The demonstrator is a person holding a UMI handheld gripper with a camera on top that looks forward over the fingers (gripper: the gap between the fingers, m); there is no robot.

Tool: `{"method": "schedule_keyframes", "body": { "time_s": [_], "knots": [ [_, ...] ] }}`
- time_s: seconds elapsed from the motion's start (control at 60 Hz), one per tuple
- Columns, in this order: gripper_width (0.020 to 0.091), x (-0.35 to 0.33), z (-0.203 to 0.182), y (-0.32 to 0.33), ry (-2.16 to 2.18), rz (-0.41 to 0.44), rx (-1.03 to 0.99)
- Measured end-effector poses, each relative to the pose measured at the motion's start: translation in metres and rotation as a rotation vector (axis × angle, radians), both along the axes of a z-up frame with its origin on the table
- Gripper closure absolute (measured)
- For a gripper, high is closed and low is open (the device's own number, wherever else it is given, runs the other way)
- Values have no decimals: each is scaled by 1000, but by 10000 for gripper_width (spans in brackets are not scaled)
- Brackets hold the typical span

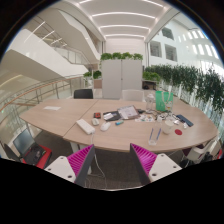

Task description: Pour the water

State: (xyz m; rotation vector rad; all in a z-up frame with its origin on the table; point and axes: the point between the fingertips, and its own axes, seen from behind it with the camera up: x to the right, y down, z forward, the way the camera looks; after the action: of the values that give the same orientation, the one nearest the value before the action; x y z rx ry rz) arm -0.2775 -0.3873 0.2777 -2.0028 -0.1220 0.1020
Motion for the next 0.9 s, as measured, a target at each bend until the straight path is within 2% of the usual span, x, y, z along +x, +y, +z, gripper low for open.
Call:
{"method": "schedule_keyframes", "body": {
  "time_s": [0.183,0.317,0.467,0.567,0.7,0.9],
  "knots": [
    [327,51,-4,21,-8,-44,73],
    [325,105,-26,49,2,-74,106],
    [332,177,-85,109,-13,-125,146],
    [330,217,-134,167,-26,-165,148],
    [327,250,-176,248,1,-198,152],
    [329,270,-208,345,49,-217,169]
  ]
}}
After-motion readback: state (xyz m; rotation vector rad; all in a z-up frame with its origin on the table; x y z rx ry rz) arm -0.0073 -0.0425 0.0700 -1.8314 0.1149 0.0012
